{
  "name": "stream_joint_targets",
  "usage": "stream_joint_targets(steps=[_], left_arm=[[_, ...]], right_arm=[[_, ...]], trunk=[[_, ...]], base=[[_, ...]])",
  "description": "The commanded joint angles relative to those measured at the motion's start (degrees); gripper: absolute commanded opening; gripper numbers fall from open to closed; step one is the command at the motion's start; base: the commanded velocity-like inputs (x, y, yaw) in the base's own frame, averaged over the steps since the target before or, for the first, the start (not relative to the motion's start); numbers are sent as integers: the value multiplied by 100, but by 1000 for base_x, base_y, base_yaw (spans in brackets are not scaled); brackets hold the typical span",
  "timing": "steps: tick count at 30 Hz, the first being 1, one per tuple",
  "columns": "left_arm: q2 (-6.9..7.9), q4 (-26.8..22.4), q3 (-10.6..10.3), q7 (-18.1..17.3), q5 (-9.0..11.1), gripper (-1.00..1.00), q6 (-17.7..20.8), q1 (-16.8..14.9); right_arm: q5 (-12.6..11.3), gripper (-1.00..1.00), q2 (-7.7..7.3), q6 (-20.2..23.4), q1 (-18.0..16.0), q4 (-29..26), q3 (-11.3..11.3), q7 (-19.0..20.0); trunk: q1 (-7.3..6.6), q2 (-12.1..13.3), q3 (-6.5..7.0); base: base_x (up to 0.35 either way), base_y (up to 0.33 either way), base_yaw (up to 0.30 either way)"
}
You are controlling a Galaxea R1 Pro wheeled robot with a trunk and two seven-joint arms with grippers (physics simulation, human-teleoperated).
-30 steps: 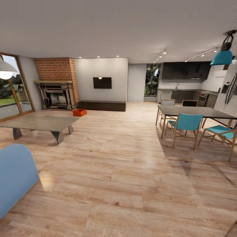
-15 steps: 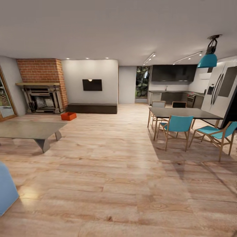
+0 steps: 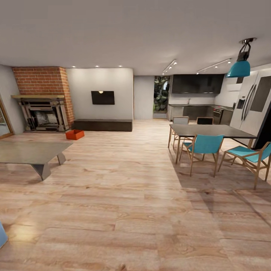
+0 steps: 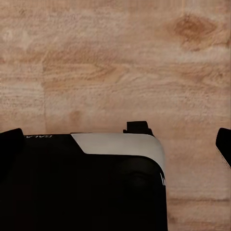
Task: Move the two storage containers from the living room to the garage. In the garage, place one container on the floor and stack the other container on top of it (either order is fine).
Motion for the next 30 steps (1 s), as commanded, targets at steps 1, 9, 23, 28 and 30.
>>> stream_joint_targets(steps=[1,9,23,28,30], left_arm=[[0,4,35,-19,49,100,-3,-4],[0,2,35,-19,49,100,-3,-4],[0,5,35,-19,47,100,-3,-4],[0,5,35,-19,48,100,-3,-4],[0,5,35,-19,45,100,-3,-4]], right_arm=[[-60,100,3,-31,-7,18,44,21],[-60,100,11,-30,-7,18,44,20],[-51,100,3,-39,-7,18,44,25],[-51,100,3,-39,-7,18,44,25],[-51,100,3,-39,-7,18,44,28]], trunk=[[4,-4,-7],[4,-4,-7],[4,-4,-7],[4,-4,-7],[4,-4,-7]], base=[[327,0,0],[327,0,0],[327,0,155],[327,0,120],[327,0,21]])
